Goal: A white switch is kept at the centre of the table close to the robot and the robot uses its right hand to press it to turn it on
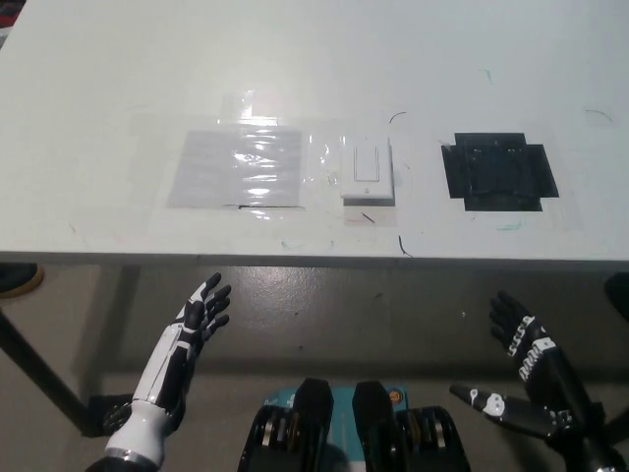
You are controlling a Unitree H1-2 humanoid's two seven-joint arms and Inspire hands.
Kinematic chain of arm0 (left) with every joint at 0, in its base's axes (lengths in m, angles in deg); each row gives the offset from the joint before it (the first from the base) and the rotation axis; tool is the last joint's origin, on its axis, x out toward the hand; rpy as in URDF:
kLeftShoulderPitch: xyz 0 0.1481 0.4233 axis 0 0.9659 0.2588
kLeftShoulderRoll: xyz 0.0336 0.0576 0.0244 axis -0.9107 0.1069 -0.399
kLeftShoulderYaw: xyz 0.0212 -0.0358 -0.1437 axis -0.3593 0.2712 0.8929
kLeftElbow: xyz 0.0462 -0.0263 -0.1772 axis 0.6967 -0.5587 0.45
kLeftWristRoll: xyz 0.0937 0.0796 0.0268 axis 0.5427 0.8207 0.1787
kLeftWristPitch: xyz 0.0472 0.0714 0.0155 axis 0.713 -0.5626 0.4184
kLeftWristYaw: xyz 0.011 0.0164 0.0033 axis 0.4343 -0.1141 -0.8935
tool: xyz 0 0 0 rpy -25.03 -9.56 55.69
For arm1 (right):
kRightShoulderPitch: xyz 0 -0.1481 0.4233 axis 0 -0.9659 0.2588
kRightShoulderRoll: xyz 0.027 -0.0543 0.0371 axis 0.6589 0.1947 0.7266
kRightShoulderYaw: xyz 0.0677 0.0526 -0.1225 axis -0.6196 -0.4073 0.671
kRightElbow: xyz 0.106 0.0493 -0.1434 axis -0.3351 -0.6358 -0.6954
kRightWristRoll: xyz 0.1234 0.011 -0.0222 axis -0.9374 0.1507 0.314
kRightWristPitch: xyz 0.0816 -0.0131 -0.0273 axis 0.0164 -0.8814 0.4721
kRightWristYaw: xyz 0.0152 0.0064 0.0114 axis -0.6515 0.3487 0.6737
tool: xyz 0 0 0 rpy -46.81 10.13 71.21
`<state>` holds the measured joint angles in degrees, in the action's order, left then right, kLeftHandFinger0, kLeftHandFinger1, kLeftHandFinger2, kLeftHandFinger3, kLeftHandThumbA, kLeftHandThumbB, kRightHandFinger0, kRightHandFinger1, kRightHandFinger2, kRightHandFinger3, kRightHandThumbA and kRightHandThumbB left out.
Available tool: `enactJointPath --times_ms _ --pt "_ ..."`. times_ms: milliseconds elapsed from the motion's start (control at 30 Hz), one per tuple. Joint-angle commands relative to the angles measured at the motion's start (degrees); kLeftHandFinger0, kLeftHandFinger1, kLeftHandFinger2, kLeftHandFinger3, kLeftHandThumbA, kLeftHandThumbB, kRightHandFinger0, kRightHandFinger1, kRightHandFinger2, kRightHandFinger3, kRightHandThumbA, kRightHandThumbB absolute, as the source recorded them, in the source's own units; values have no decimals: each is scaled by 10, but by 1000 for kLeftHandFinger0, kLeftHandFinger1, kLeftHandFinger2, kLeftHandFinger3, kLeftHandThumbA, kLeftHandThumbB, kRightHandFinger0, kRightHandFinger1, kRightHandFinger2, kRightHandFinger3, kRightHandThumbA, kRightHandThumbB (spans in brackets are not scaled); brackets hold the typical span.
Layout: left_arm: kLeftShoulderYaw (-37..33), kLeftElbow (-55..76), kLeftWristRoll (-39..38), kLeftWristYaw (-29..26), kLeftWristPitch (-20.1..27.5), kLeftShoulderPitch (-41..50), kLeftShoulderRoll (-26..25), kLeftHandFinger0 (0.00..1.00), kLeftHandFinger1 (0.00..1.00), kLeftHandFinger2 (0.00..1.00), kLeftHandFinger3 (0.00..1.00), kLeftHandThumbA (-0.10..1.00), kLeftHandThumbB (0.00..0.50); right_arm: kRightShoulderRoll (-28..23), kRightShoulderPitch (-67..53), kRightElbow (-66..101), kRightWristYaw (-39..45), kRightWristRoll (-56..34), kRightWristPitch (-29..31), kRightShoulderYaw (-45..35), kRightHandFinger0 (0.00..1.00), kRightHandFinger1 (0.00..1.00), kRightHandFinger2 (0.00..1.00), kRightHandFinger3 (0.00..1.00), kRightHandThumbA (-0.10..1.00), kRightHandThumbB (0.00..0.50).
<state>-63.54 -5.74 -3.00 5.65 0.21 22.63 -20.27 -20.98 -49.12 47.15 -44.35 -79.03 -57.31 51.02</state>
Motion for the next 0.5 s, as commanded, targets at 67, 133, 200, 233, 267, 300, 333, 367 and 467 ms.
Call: enactJointPath --times_ms 67,133,200,233,267,300,333,367,467 --pt "-2 14 4 4 16 -5 -4 1000 1000 1000 1000 1000 72 -13 -3 13 -35 29 48 22 1000 1000 1000 1000 1000 103" --pt "-2 15 3 5 16 -1 -5 1000 1000 1000 1000 1000 59 -15 -8 16 -40 30 46 27 1000 1000 1000 1000 1000 86" --pt "-3 12 5 4 20 0 -4 1000 1000 1000 1000 1000 59 -20 -8 18 -41 28 47 30 1000 1000 1000 1000 1000 74" --pt "-4 12 6 4 20 -1 -3 1000 1000 1000 1000 1000 67 -22 -9 20 -44 30 46 32 1000 1000 1000 1000 1000 74" --pt "-3 12 7 3 21 1 -3 1000 1000 1000 1000 1000 66 -22 -10 21 -46 34 43 34 1000 1000 1000 1000 1000 69" --pt "-3 12 6 3 22 3 -2 1000 1000 1000 1000 1000 65 -23 -11 21 -47 35 43 36 1000 1000 1000 1000 1000 66" --pt "-3 14 4 3 18 3 -2 1000 1000 1000 1000 1000 67 -24 -11 20 -48 35 43 38 1000 1000 1000 1000 1000 59" --pt "-2 16 4 2 13 4 -1 1000 1000 1000 1000 1000 68 -24 -11 20 -48 34 44 40 1000 1000 1000 1000 1000 58" --pt "-5 25 8 2 9 19 -1 1000 1000 1000 1000 1000 68 -28 -21 22 -49 40 52 46 1000 1000 1000 1000 1000 39"
